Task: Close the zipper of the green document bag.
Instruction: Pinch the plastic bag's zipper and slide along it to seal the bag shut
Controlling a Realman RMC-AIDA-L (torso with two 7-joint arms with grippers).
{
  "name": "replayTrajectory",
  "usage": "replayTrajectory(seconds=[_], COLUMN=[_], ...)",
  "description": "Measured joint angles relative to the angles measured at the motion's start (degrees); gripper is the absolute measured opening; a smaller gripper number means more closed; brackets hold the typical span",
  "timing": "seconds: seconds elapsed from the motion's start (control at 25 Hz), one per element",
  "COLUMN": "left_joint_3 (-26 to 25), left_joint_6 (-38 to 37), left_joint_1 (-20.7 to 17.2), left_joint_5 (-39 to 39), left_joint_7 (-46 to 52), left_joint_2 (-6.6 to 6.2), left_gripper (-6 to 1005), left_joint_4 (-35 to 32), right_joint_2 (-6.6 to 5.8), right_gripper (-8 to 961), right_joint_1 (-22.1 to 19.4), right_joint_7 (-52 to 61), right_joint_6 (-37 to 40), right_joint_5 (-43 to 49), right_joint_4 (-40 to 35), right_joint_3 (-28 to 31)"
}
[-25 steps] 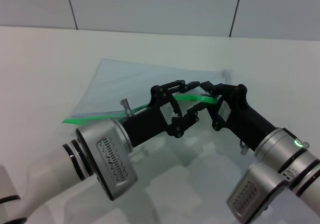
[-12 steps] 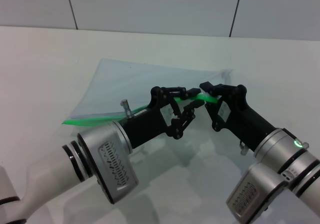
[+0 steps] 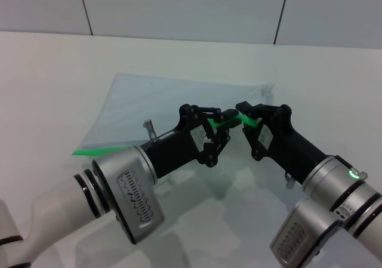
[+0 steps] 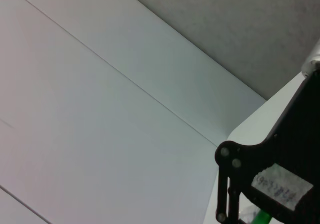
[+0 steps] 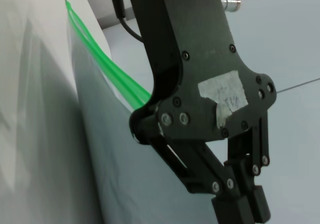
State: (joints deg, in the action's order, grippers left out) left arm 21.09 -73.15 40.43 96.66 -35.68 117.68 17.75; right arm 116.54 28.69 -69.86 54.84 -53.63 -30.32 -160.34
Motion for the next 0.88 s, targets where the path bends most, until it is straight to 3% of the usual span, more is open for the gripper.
replayTrajectory(seconds=[0.88], left_joint_3=[-0.52], left_joint_6=[1.1], left_joint_1=[-0.07], left_joint_5=[-0.52], left_joint_7=[0.4], left_joint_2=[0.01], left_gripper=[79], left_joint_4=[0.0], right_joint_2=[-0.14], right_gripper=[146], right_joint_1=[-0.02], right_joint_7=[0.4], right_joint_6=[1.82], right_joint_5=[-0.91], right_joint_4=[1.78], right_joint_3=[0.66])
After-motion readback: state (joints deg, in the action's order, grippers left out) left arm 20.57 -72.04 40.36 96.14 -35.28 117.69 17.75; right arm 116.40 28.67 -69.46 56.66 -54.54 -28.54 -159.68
